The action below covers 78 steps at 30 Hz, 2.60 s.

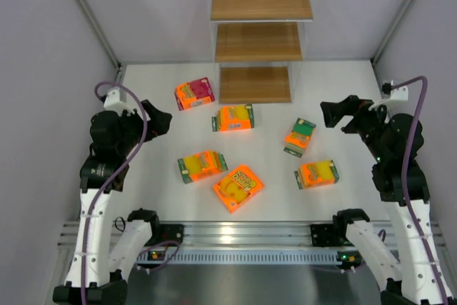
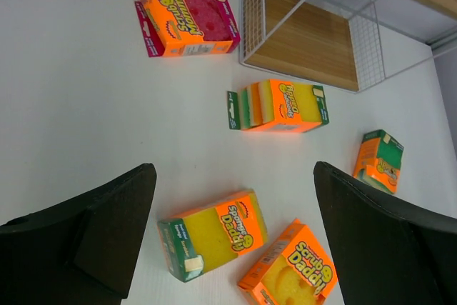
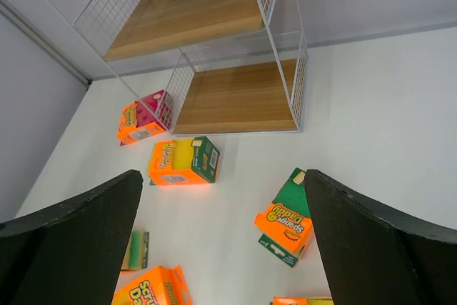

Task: Place and organize the cleaning sponges onto the shelf

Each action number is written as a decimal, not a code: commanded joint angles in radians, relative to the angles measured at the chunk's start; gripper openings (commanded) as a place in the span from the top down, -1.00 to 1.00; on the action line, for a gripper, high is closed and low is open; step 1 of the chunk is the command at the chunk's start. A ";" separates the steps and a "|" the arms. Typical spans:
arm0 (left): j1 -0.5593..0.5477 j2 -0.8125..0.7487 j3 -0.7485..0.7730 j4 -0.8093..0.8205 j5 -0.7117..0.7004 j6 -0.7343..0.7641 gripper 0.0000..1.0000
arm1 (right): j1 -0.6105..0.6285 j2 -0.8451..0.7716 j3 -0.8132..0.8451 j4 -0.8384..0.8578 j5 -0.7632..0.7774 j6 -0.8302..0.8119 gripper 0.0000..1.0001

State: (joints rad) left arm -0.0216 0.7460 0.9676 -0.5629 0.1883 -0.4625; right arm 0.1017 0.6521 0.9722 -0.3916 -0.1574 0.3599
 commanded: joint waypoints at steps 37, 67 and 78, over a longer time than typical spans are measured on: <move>-0.672 0.082 -0.027 -0.081 -0.434 -0.064 -0.97 | 0.348 0.541 -0.150 -0.060 0.549 0.473 -0.99; -0.672 -0.063 -0.155 -0.088 -0.506 0.028 -0.97 | 0.372 0.942 -0.016 0.048 0.590 0.441 -0.97; -0.673 -0.143 -0.173 -0.088 -0.559 0.012 -0.97 | 0.371 0.928 -0.070 0.100 0.572 0.363 -0.66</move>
State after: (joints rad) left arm -0.6899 0.5995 0.7952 -0.6666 -0.3443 -0.4465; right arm 0.4583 1.5929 0.9089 -0.3630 0.4095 0.7609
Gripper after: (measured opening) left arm 0.983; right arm 0.839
